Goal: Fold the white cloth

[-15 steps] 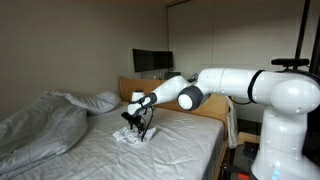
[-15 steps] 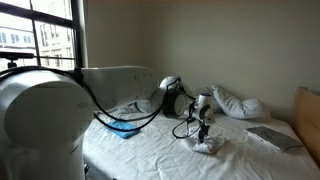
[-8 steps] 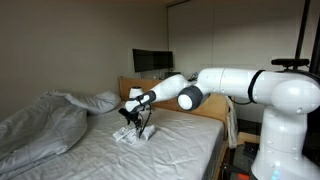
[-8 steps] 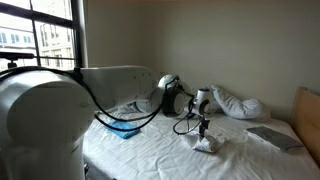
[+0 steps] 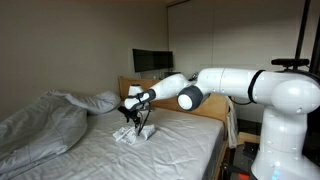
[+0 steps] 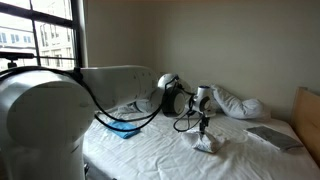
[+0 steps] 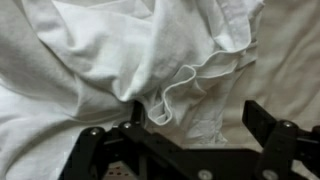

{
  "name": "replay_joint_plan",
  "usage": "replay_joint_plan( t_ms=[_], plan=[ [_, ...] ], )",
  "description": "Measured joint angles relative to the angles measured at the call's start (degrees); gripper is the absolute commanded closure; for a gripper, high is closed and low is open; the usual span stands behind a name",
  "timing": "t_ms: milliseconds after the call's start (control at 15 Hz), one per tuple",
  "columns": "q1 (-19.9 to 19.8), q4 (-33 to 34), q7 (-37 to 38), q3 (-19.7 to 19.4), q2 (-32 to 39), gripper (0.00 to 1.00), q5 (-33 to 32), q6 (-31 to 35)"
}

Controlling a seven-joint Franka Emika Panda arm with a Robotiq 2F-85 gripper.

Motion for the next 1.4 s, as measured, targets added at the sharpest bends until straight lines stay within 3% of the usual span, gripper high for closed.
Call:
replay_joint_plan(
  t_ms=[1000, 1400],
  plan=[
    [-0.1, 7.9, 2.3, -2.0, -0.3, 0.0, -4.3, -2.5],
    [-1.3, 6.5, 3.4, -0.9, 0.0, 0.0, -3.8, -5.4]
  ],
)
